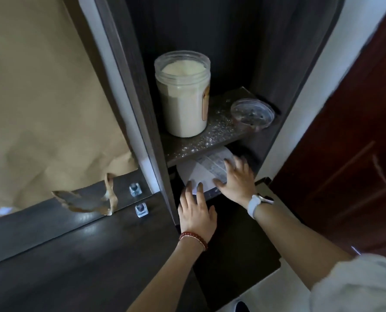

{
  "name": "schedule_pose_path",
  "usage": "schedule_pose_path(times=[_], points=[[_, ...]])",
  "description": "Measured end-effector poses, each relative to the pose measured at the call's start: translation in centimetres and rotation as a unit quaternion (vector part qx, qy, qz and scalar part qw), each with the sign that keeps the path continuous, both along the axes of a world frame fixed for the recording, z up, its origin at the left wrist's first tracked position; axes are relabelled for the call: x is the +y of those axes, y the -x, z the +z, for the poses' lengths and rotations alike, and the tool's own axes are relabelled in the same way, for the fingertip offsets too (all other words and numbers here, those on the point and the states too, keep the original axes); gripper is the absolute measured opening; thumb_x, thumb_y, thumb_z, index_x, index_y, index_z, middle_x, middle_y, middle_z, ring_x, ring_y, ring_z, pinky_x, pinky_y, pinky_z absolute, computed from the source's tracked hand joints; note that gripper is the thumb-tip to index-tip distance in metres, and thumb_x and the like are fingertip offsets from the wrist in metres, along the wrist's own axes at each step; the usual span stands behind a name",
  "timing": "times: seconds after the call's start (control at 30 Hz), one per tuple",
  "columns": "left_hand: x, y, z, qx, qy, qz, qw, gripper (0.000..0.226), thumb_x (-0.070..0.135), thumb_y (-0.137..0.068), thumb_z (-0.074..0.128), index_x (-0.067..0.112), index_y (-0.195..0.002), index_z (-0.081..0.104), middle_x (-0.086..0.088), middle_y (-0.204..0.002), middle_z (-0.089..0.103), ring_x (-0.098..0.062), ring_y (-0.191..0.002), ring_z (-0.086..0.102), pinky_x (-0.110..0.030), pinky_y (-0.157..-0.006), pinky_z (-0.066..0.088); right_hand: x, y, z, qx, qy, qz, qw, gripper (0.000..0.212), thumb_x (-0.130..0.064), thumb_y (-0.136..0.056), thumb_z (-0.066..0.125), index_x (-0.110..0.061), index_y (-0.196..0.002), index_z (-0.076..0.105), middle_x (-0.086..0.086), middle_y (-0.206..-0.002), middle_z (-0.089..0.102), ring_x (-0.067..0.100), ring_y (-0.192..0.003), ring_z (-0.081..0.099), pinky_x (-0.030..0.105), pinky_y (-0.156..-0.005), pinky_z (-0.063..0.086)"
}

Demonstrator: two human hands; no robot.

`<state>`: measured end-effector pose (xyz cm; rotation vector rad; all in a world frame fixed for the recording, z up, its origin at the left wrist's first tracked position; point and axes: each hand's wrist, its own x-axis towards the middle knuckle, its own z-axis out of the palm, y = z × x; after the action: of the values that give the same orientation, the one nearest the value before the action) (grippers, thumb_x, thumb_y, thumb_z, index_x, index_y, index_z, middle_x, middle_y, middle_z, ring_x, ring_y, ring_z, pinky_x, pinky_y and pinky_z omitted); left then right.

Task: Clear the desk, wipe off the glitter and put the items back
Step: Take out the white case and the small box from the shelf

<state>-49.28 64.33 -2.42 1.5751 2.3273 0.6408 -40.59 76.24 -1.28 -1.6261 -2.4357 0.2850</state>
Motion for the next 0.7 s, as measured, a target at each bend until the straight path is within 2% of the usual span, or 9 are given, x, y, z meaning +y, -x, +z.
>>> schedule_pose_path(times=[0.07,0.13,0.2,0.3,0.43,0.5,0.6,0.67,0.7], points=[[1.3,-0.8,0.0,-0.059,-0.008,0.066,0.996,0.074,0.033,-0.087,0.050,0.008,-0.144,0.009,-0.020,-0.146,0.019,-0.034,-0.135,0.018,-0.040,-0.110,0.019,1.4,-0.5,-1.0,0.040,0.042,0.007,0.998,0.064,-0.045,-0.081,0.060,-0.014,-0.132,0.037,0.015,-0.148,0.020,0.037,-0.137,0.012,0.047,-0.107,0.022],[2.8,-1.4,0.6,-0.169,-0.017,0.155,0.973,0.077,0.034,-0.089,0.049,0.002,-0.143,0.004,-0.021,-0.146,0.020,-0.032,-0.135,0.019,-0.035,-0.111,0.017,2.0,-0.9,-1.5,0.116,0.068,0.020,0.991,0.059,-0.038,-0.078,0.065,-0.011,-0.125,0.042,0.018,-0.142,0.029,0.038,-0.131,0.024,0.043,-0.103,0.029],[4.3,-2.1,1.0,-0.252,-0.014,0.236,0.939,0.081,0.036,-0.089,0.051,0.000,-0.142,0.003,-0.022,-0.146,0.022,-0.033,-0.134,0.024,-0.037,-0.109,0.022,2.4,-1.4,-1.8,0.167,0.068,0.027,0.983,0.052,-0.029,-0.077,0.067,-0.008,-0.119,0.044,0.016,-0.132,0.039,0.037,-0.122,0.035,0.039,-0.096,0.034],[4.9,-3.2,1.1,-0.252,-0.028,0.286,0.924,0.081,0.035,-0.085,0.058,-0.001,-0.141,0.011,-0.021,-0.144,0.026,-0.035,-0.129,0.032,-0.040,-0.103,0.033,2.3,-2.0,-1.7,0.195,0.087,0.020,0.977,0.049,-0.023,-0.077,0.064,-0.005,-0.117,0.043,0.014,-0.125,0.044,0.033,-0.119,0.036,0.037,-0.093,0.035],[3.2,-5.9,1.7,-0.275,-0.115,0.310,0.903,0.068,0.024,-0.083,0.062,0.002,-0.136,0.025,-0.013,-0.139,0.030,-0.028,-0.123,0.039,-0.024,-0.085,0.035,1.5,-4.3,-1.1,0.227,0.099,0.049,0.968,0.051,-0.021,-0.075,0.066,-0.004,-0.116,0.042,0.014,-0.118,0.049,0.030,-0.113,0.042,0.035,-0.087,0.040],[1.7,-6.9,1.6,-0.314,-0.175,0.336,0.871,0.066,0.025,-0.080,0.067,0.002,-0.131,0.032,-0.011,-0.128,0.035,-0.027,-0.119,0.042,-0.024,-0.087,0.038,-0.2,-6.6,-1.3,0.260,0.112,0.062,0.957,0.055,-0.019,-0.074,0.069,-0.002,-0.119,0.042,0.014,-0.120,0.048,0.028,-0.111,0.045,0.030,-0.082,0.043],[-1.3,-8.1,1.0,-0.386,-0.176,0.380,0.822,0.066,0.030,-0.078,0.069,0.009,-0.131,0.036,-0.005,-0.118,0.033,-0.028,-0.111,0.049,-0.040,-0.095,0.044,-3.9,-10.8,-2.5,0.312,0.164,0.054,0.934,0.063,-0.019,-0.072,0.075,-0.007,-0.122,0.040,0.010,-0.122,0.046,0.022,-0.108,0.050,0.026,-0.079,0.049],[-3.3,-8.6,0.4,-0.411,-0.136,0.366,0.824,0.067,0.036,-0.075,0.071,0.015,-0.130,0.039,-0.002,-0.120,0.033,-0.021,-0.109,0.047,-0.038,-0.098,0.043,-6.4,-13.3,-3.1,0.339,0.213,0.043,0.915,0.065,-0.016,-0.073,0.075,-0.010,-0.125,0.037,0.006,-0.127,0.044,0.019,-0.112,0.049,0.024,-0.083,0.049],[-4.3,-9.0,0.0,-0.420,-0.116,0.349,0.829,0.072,0.043,-0.071,0.072,0.017,-0.129,0.039,-0.003,-0.123,0.038,-0.019,-0.110,0.047,-0.038,-0.098,0.042,-7.8,-14.4,-3.4,0.340,0.238,0.042,0.909,0.064,-0.015,-0.074,0.074,-0.010,-0.125,0.036,0.002,-0.128,0.042,0.016,-0.112,0.047,0.015,-0.081,0.048]])
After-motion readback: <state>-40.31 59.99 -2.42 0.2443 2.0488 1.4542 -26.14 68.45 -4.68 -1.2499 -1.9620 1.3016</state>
